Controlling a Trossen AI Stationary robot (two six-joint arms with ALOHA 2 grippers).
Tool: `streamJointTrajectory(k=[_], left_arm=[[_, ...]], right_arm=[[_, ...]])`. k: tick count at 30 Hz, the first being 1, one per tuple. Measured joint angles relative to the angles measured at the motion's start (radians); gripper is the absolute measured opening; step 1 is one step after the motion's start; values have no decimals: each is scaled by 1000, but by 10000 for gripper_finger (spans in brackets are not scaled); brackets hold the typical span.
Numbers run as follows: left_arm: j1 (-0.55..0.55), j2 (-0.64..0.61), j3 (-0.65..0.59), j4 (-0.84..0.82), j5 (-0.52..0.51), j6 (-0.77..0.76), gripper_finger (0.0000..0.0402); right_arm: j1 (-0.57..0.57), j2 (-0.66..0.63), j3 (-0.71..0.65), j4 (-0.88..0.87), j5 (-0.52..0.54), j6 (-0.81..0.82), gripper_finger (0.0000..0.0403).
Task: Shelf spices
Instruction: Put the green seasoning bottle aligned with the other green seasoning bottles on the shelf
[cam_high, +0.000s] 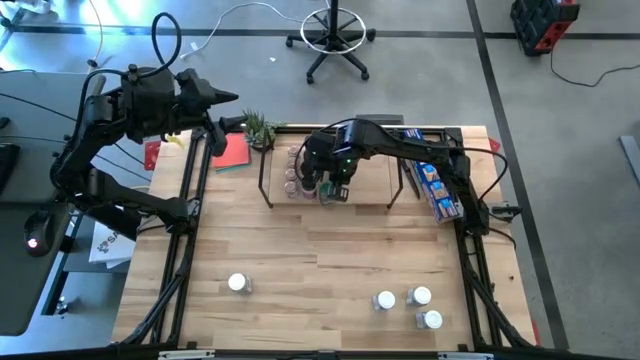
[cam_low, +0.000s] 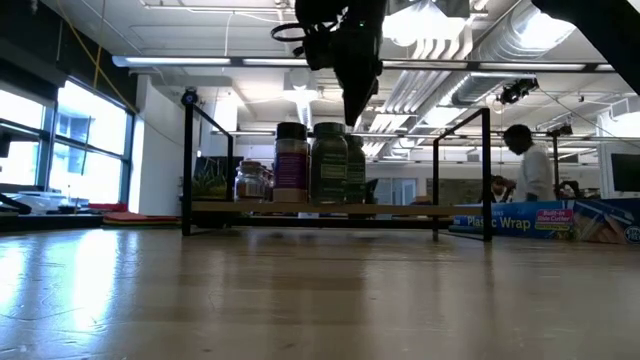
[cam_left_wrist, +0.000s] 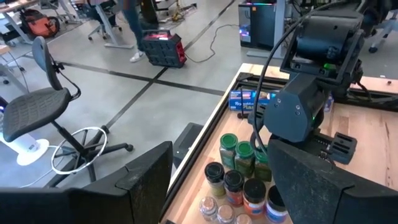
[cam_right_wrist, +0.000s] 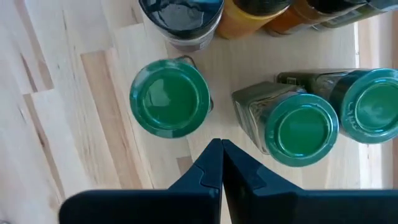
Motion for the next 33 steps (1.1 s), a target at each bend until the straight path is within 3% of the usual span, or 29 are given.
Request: streamJointTrajectory(k=[4, 10, 33], left_arm=[[0, 0, 0, 1, -5, 0, 259], [0, 0, 0, 1, -5, 0, 259], [0, 0, 0, 1, -6, 0, 259]], right_arm=[[7, -10, 20, 25, -36, -8, 0], [7, -4, 16, 119, -196, -21, 0], [4, -13, -99, 167, -133, 88, 0]])
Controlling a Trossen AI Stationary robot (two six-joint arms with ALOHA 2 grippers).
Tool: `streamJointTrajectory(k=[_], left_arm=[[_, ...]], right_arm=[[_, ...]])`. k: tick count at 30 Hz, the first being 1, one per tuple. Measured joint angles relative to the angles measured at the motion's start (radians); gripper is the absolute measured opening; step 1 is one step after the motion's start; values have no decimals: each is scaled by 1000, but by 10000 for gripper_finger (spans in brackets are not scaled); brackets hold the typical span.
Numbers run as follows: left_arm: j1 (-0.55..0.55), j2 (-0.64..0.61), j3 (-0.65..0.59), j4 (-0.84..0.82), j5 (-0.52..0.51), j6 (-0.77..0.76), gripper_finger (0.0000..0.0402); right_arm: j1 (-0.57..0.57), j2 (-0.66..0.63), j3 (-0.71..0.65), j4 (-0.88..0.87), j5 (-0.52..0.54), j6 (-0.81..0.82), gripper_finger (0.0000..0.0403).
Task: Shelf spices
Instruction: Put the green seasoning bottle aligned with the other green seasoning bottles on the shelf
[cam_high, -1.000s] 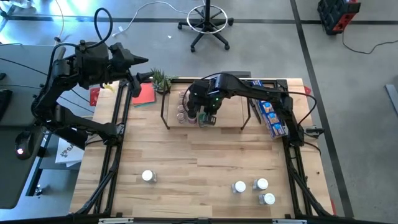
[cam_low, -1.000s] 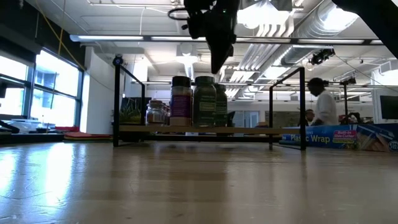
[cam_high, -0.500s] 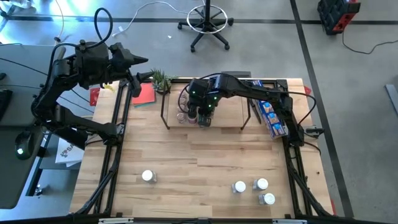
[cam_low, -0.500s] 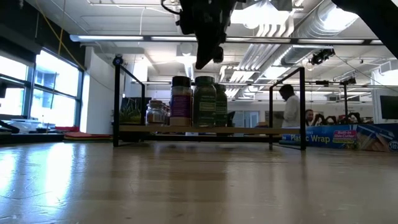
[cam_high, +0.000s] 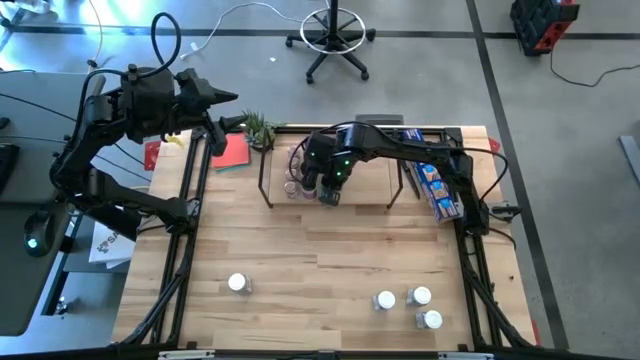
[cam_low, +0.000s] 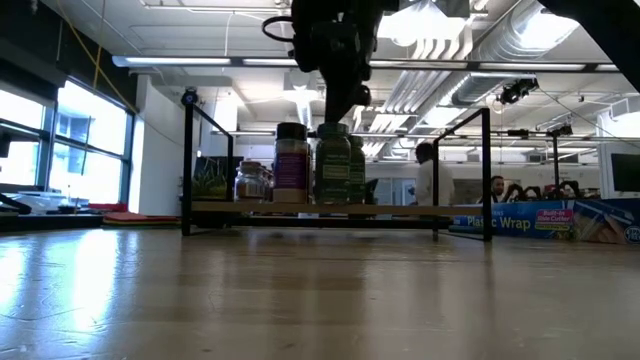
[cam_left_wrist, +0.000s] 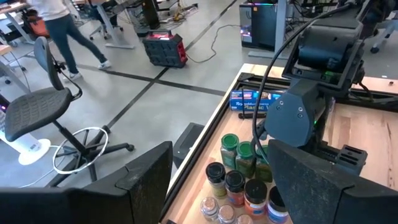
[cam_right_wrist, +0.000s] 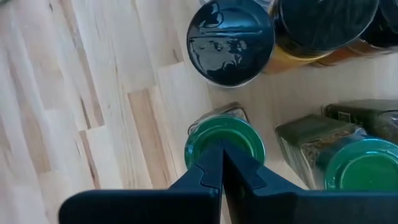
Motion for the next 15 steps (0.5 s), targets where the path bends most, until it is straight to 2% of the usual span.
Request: streamJointTrajectory(k=[4, 15], left_arm=[[0, 0, 0, 0, 0, 0, 259], [0, 0, 0, 0, 0, 0, 259]], right_arm=[[-5, -5, -1, -33, 32, 23, 0], [-42, -5, -2, -84, 36, 76, 0]])
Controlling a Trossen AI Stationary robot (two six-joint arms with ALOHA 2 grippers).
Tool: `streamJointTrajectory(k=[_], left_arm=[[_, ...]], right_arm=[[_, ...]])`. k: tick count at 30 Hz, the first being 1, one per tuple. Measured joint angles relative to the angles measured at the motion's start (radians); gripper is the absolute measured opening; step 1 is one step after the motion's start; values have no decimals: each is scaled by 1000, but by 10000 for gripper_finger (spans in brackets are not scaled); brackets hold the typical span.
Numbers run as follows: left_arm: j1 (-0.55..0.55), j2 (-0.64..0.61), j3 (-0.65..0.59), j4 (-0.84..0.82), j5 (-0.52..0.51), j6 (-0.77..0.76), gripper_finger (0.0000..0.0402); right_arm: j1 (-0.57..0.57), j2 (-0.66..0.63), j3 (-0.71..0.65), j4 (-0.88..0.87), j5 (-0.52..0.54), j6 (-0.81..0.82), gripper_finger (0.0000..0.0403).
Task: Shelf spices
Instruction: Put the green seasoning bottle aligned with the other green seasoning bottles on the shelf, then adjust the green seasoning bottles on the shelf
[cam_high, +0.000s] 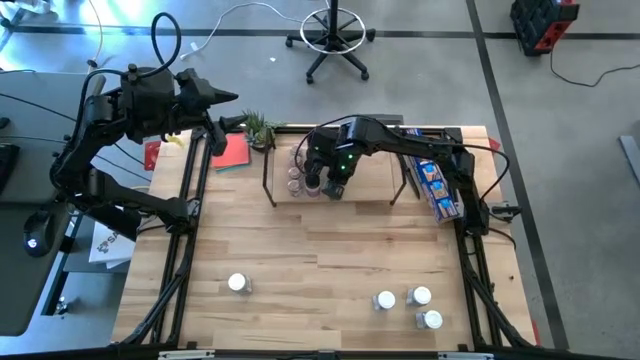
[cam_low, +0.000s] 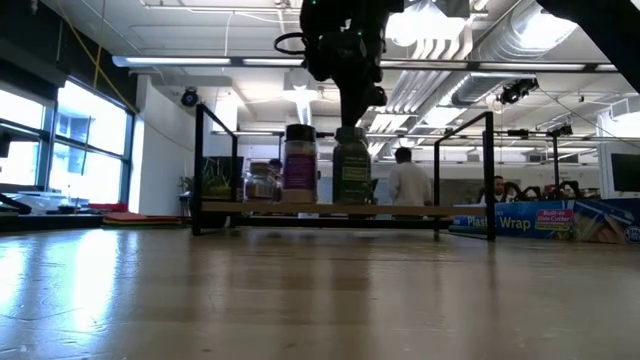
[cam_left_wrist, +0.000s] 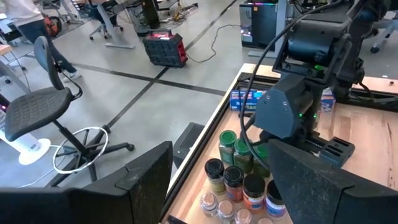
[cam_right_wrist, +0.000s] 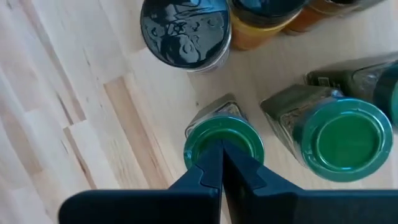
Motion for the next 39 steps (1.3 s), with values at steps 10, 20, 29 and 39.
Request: streamJointTrajectory(k=[10, 20, 29, 39], left_arm=[[0, 0, 0, 0, 0, 0, 259], [0, 0, 0, 0, 0, -3, 259], [0, 0, 0, 0, 0, -8, 259], [0, 0, 0, 0, 0, -11, 259]], right_arm=[[-8, -22, -4, -29, 54, 53, 0], [-29, -26, -4, -45, 58, 79, 0], [-33, -40, -5, -53, 61, 81, 0], [-50, -58, -5, -99, 86, 99, 0]])
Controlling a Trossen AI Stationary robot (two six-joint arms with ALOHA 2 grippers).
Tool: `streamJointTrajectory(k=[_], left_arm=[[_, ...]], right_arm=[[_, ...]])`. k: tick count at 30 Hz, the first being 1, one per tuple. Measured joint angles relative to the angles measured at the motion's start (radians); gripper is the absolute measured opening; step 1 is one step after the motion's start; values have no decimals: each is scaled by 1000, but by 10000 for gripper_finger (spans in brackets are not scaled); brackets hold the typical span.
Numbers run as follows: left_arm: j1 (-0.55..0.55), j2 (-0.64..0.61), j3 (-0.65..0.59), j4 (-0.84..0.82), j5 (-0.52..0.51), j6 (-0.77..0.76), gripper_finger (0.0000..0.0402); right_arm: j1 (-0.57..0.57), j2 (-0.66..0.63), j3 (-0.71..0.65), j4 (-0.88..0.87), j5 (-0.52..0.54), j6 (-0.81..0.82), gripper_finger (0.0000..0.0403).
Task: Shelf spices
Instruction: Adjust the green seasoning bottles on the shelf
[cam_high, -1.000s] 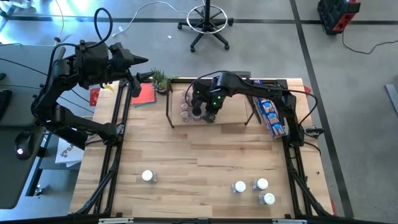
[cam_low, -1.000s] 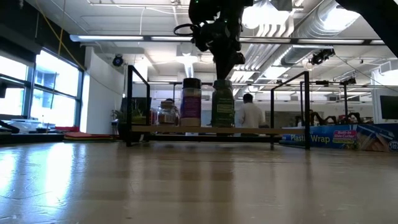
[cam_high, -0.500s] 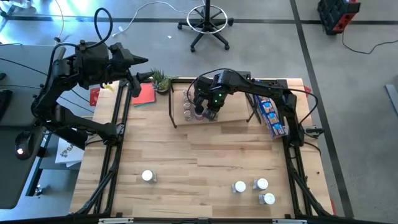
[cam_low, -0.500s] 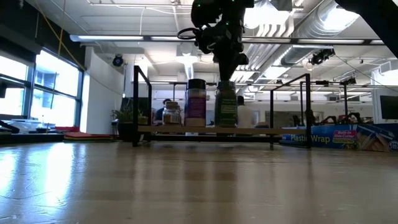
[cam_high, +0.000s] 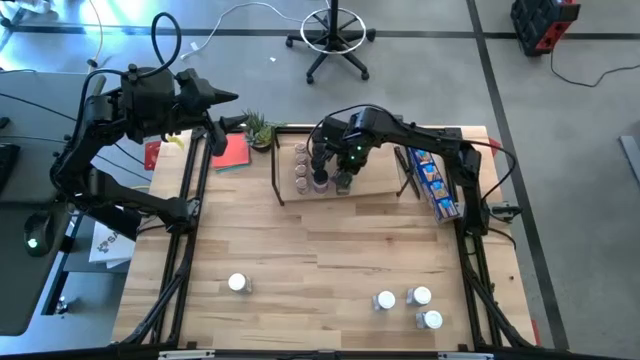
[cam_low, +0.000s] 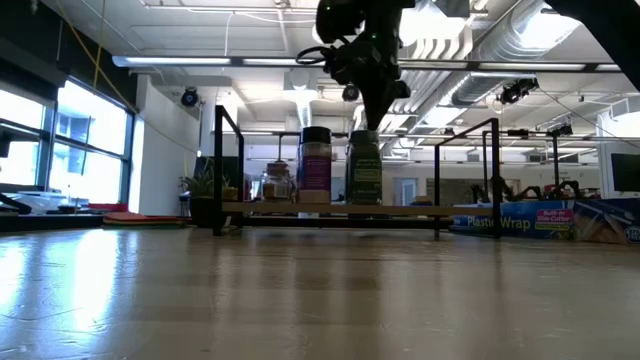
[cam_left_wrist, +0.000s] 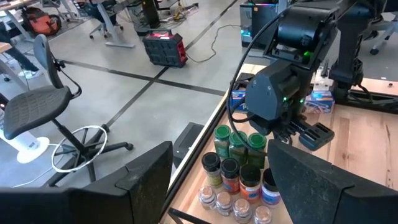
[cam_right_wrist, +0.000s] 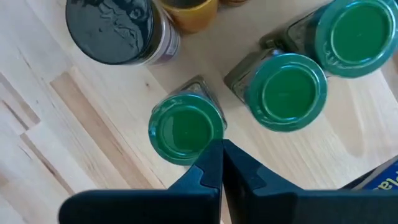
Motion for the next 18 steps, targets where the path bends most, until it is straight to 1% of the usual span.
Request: streamJointTrajectory(k=[3, 6, 9, 12, 14, 18], left_arm=[[0, 0, 0, 0, 0, 0, 259], [0, 0, 0, 0, 0, -6, 259], [0, 0, 0, 0, 0, -15, 259], [0, 0, 0, 0, 0, -16, 259], [0, 0, 0, -1, 0, -16, 259], [0, 0, 0, -2, 0, -16, 259]], right_arm=[[-4, -16, 0, -1, 19, 4, 0], [-23, -50, 1, 1, 45, 58, 1], [-73, -80, 3, 1, 34, 95, 20], [-132, -88, 3, -10, -7, 106, 64], [-171, -88, -9, 0, -74, 103, 102], [-226, -87, -76, 65, -218, 79, 180]])
